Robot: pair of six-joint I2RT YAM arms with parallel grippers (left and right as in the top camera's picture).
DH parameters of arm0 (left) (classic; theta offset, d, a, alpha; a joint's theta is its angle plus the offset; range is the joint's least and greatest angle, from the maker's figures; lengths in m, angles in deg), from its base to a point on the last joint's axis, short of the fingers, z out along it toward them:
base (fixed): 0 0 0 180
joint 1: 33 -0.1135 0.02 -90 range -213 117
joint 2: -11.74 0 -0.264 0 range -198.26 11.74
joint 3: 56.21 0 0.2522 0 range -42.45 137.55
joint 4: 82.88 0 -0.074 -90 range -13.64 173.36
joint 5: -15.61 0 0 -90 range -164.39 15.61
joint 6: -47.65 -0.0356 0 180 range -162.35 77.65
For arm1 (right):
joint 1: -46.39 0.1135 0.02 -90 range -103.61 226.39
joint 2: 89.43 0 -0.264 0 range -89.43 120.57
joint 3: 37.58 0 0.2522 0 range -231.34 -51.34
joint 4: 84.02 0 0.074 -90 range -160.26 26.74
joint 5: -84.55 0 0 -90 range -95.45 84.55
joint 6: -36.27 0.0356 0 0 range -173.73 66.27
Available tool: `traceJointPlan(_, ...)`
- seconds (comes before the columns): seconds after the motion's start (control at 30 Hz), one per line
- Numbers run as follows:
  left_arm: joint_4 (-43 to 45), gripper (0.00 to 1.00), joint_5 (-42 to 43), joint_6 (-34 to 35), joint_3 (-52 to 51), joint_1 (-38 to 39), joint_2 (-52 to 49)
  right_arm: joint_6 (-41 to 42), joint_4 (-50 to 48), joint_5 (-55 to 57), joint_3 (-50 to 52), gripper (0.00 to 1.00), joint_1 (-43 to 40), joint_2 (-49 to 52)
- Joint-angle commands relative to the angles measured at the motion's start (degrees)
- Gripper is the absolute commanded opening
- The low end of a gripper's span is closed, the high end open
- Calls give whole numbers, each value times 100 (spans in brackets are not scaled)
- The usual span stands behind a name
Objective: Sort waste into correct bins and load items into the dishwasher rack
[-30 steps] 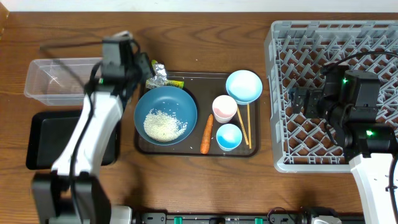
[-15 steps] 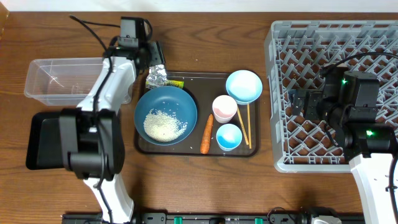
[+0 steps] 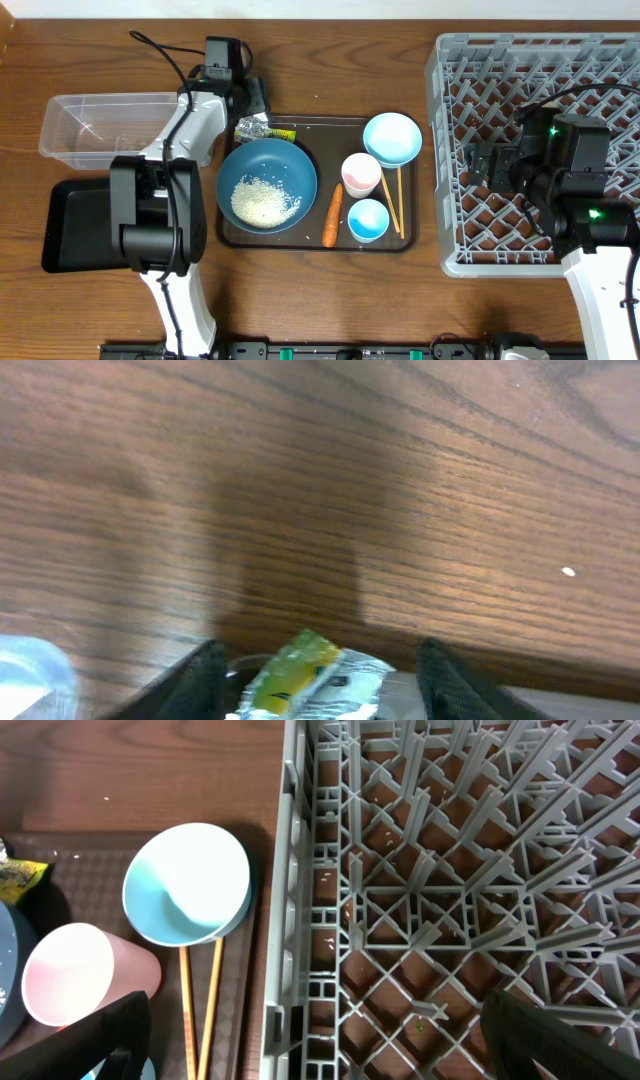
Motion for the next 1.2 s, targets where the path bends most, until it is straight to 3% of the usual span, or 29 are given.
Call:
traceJointPlan(0.0, -57, 36, 83, -70, 87, 63, -103, 15, 7, -44, -79, 99, 76, -2)
traceJointPlan(0.1, -146, 6, 81, -74, 87, 59, -105, 15, 7, -46, -79, 99, 76, -2)
traceJointPlan(0.37, -127, 6, 28, -157, 175, 48, 295, 13, 7, -44, -79, 99, 76, -2)
traceJointPlan(0.63, -476, 6, 13, -155, 197, -98, 1399, 13, 9, -44, -79, 99, 76, -2)
traceJointPlan(0.87, -697, 6, -105, -153, 197, -844, 2105, 11, 7, -42, -79, 99, 76, -2)
traceJointPlan(1.17, -1497, 6, -168, -153, 153, -1991, 2085, 11, 7, -44, -79, 99, 76, -2)
